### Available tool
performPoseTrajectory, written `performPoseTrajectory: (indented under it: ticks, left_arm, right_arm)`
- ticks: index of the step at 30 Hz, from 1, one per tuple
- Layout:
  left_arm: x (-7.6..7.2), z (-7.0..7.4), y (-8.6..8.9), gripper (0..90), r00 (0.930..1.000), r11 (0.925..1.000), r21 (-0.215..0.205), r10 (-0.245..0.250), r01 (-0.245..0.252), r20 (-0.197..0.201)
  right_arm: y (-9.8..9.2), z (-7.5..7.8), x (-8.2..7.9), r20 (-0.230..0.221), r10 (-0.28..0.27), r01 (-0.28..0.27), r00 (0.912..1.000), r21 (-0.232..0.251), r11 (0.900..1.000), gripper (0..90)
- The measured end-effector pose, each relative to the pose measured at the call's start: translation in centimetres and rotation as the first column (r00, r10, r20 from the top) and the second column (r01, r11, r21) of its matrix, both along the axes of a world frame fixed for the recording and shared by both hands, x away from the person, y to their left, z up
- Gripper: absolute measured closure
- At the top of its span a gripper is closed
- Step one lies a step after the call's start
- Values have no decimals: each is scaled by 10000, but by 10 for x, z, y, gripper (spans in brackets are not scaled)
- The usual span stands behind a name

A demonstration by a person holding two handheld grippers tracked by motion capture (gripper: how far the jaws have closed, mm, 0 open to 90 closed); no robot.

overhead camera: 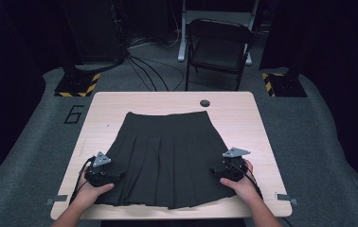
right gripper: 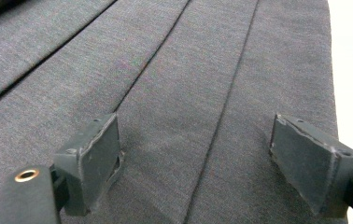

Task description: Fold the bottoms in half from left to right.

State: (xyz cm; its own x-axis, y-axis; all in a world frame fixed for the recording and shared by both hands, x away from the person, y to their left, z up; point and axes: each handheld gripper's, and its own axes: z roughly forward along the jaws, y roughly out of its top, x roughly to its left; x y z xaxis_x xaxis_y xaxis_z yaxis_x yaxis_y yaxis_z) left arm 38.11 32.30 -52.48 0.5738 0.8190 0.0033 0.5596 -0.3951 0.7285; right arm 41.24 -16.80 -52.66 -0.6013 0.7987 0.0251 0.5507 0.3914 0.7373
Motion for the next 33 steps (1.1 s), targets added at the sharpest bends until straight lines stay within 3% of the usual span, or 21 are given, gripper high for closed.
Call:
performPoseTrajectory:
  ticks: [5, 12, 29, 33]
  left_arm:
    - [-2, -2, -1, 251, 9996, 9997, -123, 225, -223, 165]
    - [-1, -1, 0, 252, 9998, 9997, -194, 137, -134, 128]
    - [2, 2, 1, 260, 9998, 10000, -45, 16, -16, -179]
    - [2, 3, 1, 269, 9997, 9997, -214, 144, -148, -174]
  right_arm:
    - [1, 0, -1, -8, -122, 122, 9999, 9, 9999, 156]
    - [1, 0, 0, -12, -89, 89, 10000, -3, 10000, 157]
    - [1, 0, -1, -31, -118, 118, 9999, -29, 9999, 159]
    - [1, 1, -1, -72, -156, 155, 9999, -44, 9999, 164]
